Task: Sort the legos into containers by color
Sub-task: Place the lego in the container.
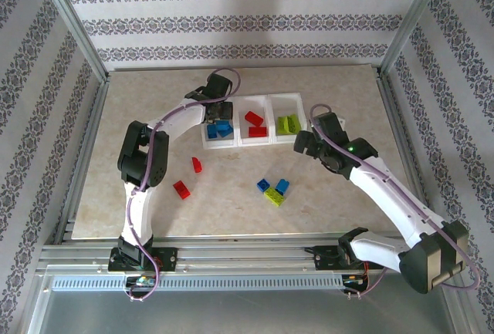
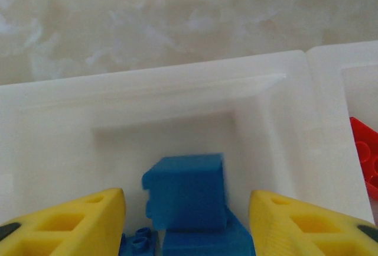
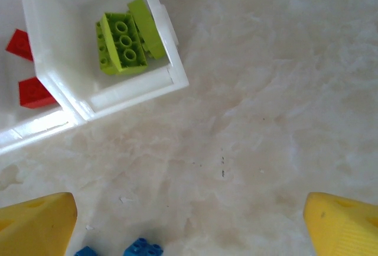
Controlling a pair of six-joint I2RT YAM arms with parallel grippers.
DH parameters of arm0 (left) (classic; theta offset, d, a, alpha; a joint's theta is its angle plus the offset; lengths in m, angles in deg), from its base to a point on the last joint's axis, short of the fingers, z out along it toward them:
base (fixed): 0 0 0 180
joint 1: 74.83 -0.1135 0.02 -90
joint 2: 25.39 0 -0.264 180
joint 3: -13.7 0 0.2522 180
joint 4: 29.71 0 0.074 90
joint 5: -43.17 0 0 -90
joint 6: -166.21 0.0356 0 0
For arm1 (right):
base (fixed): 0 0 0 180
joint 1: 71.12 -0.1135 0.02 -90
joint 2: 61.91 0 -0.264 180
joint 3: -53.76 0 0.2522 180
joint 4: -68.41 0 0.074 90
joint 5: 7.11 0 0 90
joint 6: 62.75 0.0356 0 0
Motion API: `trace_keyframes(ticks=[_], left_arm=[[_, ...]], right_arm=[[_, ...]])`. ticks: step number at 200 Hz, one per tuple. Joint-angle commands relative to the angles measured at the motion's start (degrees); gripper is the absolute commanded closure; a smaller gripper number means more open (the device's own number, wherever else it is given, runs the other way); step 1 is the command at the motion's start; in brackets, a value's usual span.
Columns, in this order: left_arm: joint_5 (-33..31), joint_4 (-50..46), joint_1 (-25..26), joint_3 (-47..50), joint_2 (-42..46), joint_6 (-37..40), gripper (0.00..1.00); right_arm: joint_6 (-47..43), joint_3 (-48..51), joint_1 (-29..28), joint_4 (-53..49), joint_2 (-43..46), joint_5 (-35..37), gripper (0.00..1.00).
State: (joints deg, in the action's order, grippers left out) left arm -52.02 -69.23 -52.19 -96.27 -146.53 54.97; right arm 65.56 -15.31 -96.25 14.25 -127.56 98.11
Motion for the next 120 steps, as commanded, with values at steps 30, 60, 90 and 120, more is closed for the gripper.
trace_keyframes(ticks=[30,60,90,120], left_arm=[[-1.07,-0.16,-0.66,2.40,5.89,-2.72,0.38],[-0.35,1.40,-0.68,4.76,9.89,-3.68,0.36],[-0.47,3.35,-0.64,9.28,15.32,-4.84,0.26],[-1.43,5.46,-0.66,15.08,21.43,-6.15,0.05]], right_arm=[[1.89,2.35,-2.70,-4.57,0.26,2.44,0.02],[3.45,3.10,-5.36,-5.95,-1.17,2.18,0.02],[5.75,3.61,-9.01,-6.33,-3.45,1.03,0.05],[8.63,4.91,-12.01,-4.73,-5.27,-1.73,0.11]])
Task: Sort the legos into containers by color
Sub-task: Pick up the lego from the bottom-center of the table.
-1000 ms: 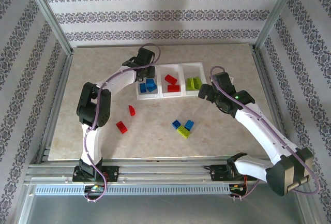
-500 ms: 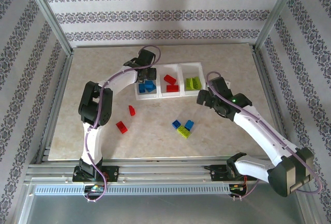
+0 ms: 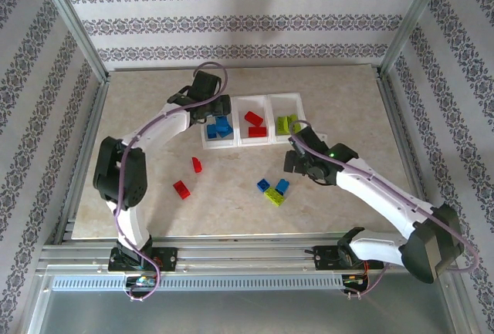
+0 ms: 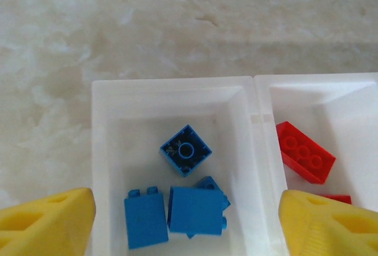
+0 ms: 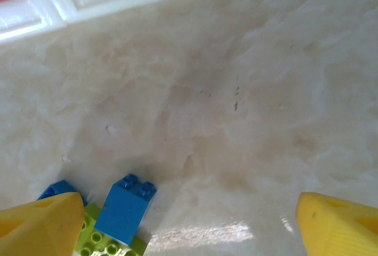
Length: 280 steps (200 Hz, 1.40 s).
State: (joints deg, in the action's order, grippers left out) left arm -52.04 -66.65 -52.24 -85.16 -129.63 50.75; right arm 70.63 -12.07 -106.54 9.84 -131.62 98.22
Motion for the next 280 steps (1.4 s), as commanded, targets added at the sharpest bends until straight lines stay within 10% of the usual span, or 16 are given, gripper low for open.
trace_keyframes(ticks=[1,194,280], left_arm=[[-1.44,2.92,-0.62,4.20,4.65,-1.95,0.04],[-9.31,8.60,-1.83,37.63,36.95,-8.39,0.00],[-9.45,6.58,-1.96,40.88,39.72,-9.52,0.00]], right_arm=[[3.69,1.74,-1.78,-0.21,-1.25,-1.95,0.11],[9.84,2.17,-6.42,9.71,-17.15,-6.63,0.24],[9.84,4.15,-6.24,12.24,-19.71,-7.66,0.46]])
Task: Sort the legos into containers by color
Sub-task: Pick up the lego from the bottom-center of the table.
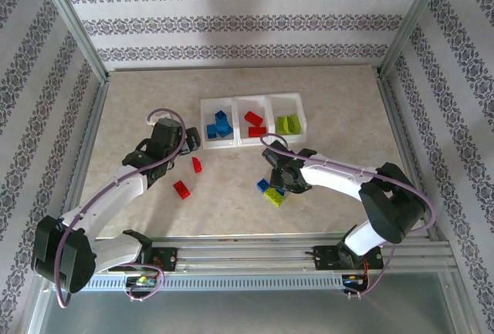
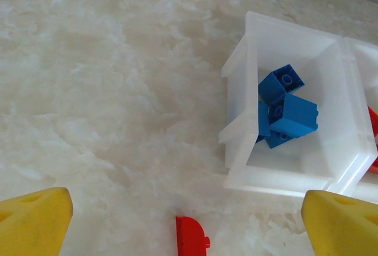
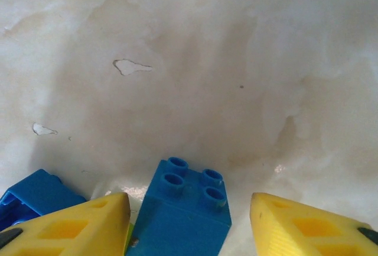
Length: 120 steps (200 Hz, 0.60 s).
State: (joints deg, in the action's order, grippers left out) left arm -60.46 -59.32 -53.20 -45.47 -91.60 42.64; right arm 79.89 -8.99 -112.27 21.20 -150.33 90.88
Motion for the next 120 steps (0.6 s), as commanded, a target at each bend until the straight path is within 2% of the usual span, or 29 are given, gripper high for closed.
trace_keyframes(ticks=[1,87,120], left_arm=[[-1.04,-0.75,-1.03,1.24,1.74,-1.42,0.00],[-0.63,-1.19,-1.46,1.60,2.61,-1.51,0.00],[-0.35,-2.18,-1.62,1.98,3.24,-1.68,0.00]], right_arm=[[0.60,1.08,-0.51,0.90,-1.03,-0.29,0.47],[-0.75,1.01,-0.63,1.81,-3.95,-0.65,0.68],[-4.13,-2.42,-1.20,-0.33,-3.73,1.63,0.76]])
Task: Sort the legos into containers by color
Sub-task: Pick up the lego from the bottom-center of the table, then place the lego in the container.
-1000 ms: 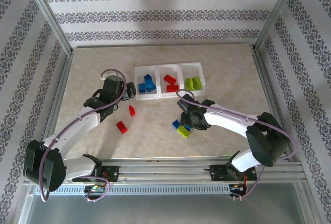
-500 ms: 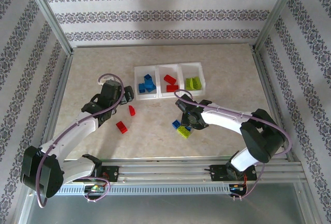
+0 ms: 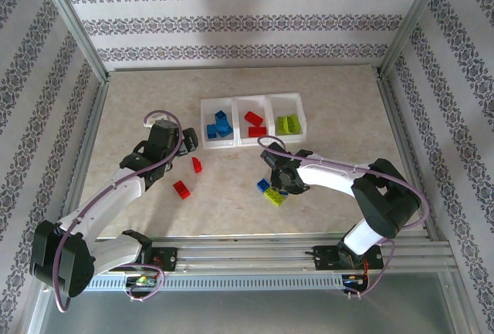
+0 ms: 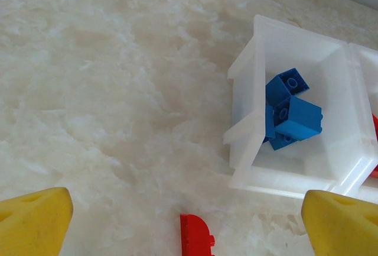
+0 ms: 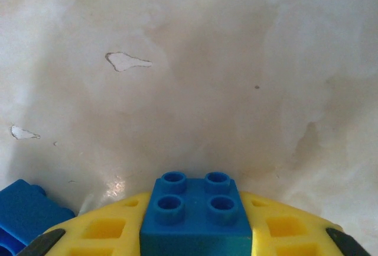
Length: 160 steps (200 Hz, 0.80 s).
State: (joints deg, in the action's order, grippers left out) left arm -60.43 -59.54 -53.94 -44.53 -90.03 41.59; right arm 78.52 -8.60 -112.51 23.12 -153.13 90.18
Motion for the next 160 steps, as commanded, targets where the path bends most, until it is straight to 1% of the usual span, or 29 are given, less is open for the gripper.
trace_keyframes(ticks=[1,33,59,125,160], left_arm=[[-0.37,-1.99,-0.86,1.04,1.65,-0.68,0.00],[-0.65,-3.67,-1.04,2.30,3.23,-1.48,0.00],[-0.48,-4.69,-1.18,3.59,4.55,-2.68,0.00],[-0.17,-7.92,-1.13,4.89,5.92,-4.06,0.00],[1.67,-7.48,-1.19,6.47,7.08,-4.82,0.00]], right_arm=[[-2.88,-2.99,-1.06,-2.37,-0.91,2.48,0.76],[-8.61,-11.07,-2.60,-5.69,-1.52,6.50,0.79],[-12.78,-18.68,-3.15,-5.18,-4.00,6.85,0.79],[-24.47,-42.65,-3.35,-4.50,-17.35,5.78,0.79],[-29.17,-53.39,-3.27,-3.71,-24.44,6.20,0.79]])
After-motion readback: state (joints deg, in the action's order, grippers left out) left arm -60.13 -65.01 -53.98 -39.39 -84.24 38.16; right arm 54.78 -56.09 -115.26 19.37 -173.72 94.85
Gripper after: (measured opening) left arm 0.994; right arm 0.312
